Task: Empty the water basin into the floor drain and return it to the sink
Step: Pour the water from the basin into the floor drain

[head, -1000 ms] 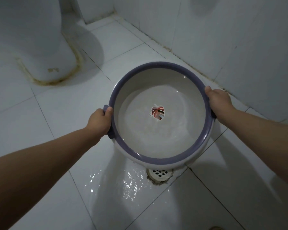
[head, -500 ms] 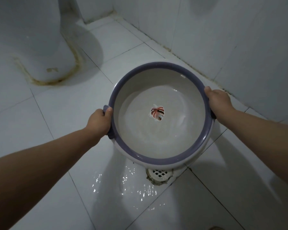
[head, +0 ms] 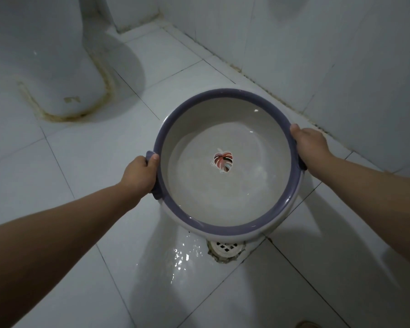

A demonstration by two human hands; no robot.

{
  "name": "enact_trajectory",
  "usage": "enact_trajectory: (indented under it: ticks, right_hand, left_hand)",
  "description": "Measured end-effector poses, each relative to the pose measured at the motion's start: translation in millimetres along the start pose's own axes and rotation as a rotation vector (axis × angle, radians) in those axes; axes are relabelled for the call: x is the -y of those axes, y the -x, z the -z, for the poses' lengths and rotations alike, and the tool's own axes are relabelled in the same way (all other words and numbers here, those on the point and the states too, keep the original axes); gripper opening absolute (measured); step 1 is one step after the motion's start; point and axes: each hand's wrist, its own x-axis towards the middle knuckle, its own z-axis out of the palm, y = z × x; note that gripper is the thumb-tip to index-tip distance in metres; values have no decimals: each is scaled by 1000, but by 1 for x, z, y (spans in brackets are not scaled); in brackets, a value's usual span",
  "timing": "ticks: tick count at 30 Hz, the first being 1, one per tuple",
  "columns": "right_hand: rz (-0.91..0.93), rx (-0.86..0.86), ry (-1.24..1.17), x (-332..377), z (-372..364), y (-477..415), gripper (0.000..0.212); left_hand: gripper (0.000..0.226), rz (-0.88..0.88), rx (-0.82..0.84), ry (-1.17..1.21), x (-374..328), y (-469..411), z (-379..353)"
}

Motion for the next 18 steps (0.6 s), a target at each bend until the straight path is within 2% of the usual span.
enact_trajectory:
  ticks: [18]
  right_hand:
    - [27,-5,0,2,1,1,43]
  left_hand:
    - [40,-36,-21,-2,4,-2,3]
